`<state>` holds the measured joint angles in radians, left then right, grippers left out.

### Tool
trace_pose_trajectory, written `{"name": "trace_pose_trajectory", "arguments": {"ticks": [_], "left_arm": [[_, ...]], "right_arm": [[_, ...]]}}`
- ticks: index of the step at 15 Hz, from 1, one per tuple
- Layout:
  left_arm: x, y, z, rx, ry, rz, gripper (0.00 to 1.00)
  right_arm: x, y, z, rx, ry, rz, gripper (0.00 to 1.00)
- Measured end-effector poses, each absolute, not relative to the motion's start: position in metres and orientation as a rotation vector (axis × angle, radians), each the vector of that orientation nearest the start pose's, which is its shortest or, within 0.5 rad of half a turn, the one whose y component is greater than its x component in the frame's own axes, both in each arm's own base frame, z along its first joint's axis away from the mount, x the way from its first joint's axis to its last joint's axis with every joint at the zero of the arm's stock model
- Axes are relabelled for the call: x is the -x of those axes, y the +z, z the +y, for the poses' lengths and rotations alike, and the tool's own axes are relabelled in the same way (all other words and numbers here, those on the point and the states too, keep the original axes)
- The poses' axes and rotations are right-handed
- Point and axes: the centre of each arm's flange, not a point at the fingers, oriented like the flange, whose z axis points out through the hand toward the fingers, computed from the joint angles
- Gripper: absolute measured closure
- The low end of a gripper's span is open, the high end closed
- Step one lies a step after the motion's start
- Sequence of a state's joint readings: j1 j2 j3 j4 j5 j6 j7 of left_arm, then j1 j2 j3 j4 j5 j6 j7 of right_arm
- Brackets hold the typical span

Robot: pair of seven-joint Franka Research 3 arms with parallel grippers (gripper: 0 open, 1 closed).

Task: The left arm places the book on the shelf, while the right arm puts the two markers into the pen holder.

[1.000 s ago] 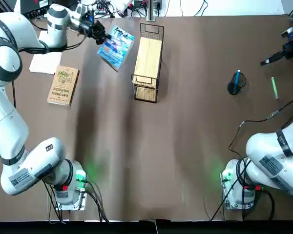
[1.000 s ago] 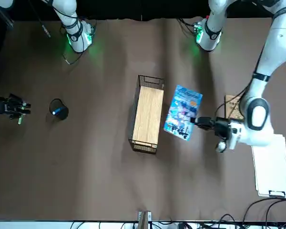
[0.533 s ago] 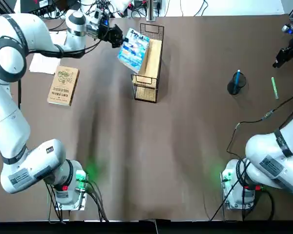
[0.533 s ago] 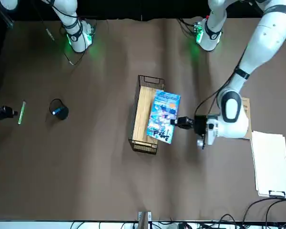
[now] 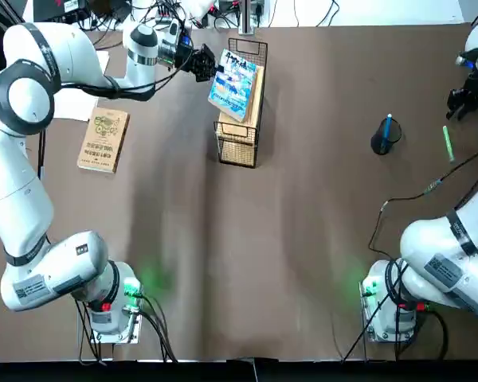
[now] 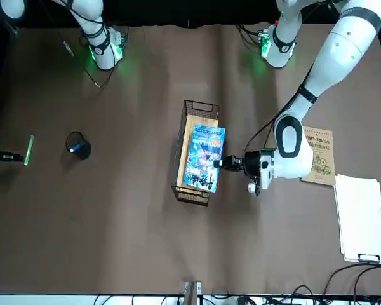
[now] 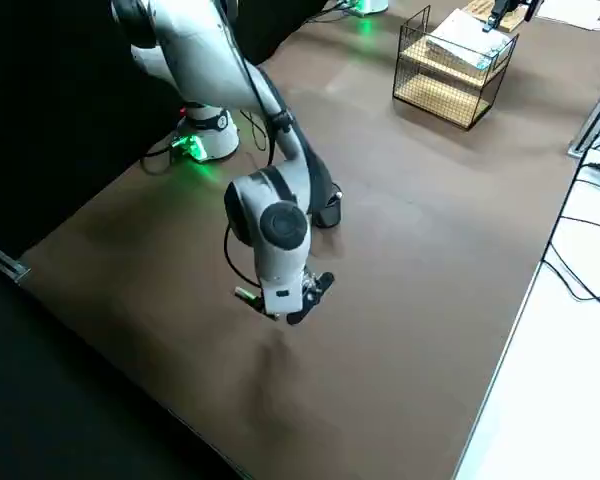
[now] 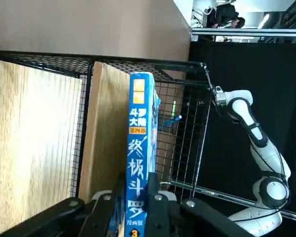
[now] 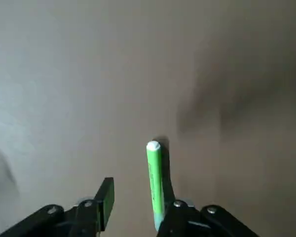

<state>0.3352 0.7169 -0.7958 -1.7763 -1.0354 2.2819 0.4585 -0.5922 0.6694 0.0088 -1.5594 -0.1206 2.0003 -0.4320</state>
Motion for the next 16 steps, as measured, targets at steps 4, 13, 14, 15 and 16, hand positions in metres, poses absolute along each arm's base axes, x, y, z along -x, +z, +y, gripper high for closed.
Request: {"name": "trace_pose_trajectory", "arguments": {"ticks": [4,13,14,15,16], "left_arm": [[-0.611,0.27,-0.259,-1.919,-0.143,0.021,0.81],[-0.603,0.256,-0.257,-1.929,-0.166,0.036,0.81],[-0.602,0.255,-0.256,-1.93,-0.167,0.036,0.81],[-0.602,0.254,-0.255,-1.931,-0.167,0.036,0.79],[-0.601,0.253,-0.255,-1.931,-0.168,0.037,0.77]], "right_arm": [[-0.538,0.196,-0.388,3.07,0.45,0.177,0.53],[-0.527,0.167,-0.39,3.089,0.581,0.128,0.83],[-0.527,0.167,-0.39,3.091,0.583,0.124,0.83],[-0.528,0.167,-0.39,3.092,0.585,0.119,0.83],[-0.527,0.167,-0.389,3.088,0.597,0.094,0.83]]}}
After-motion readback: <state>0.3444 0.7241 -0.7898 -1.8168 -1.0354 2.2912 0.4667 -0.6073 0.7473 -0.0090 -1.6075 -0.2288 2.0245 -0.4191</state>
